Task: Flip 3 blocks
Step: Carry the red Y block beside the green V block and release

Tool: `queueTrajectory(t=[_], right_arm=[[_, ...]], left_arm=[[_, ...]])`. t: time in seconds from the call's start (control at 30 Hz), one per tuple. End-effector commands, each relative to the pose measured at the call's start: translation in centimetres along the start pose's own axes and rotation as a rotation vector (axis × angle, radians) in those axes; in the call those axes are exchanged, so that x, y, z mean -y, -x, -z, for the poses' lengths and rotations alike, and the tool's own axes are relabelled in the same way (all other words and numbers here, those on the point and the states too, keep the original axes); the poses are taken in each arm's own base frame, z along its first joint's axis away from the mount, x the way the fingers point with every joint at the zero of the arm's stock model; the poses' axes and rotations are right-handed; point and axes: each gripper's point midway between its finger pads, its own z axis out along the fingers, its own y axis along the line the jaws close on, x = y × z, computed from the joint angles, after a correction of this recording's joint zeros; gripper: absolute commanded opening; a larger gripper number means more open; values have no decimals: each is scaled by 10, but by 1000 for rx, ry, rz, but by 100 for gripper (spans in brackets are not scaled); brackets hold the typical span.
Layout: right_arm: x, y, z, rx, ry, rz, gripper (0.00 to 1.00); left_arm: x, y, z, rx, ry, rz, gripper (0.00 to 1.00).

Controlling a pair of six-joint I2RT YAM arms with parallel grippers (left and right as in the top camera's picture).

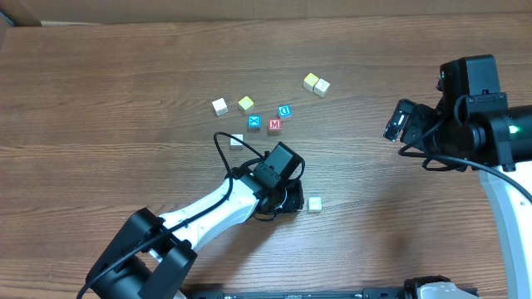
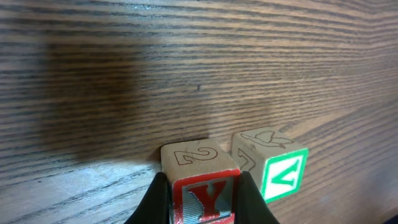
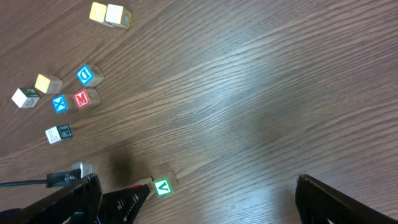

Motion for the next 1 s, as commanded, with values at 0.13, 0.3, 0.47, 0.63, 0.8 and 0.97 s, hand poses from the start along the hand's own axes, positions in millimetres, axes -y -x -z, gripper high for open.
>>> queueTrajectory(t=[0.13,0.3,0.47,0.63,0.8,0.97], right_arm=[[-3,4,7,19,17,6,100],[-3,4,7,16,15,6,100],[-1,1,7,6,9,6,100],[-1,1,7,5,9,14,100],[-1,1,7,3,8,17,100],[-1,1,7,3,8,21,100]], left_arm=[[10,-12,-5,-19,-21,-79,4],[10,-13,-6,-15,-13,-79,4],[5,-11,-8,-7,7,-58,4],[5,-11,-8,-6,10,-58,10],[2,-8,-8,9,26,-59,40],[2,-8,-8,10,25,-63,41]])
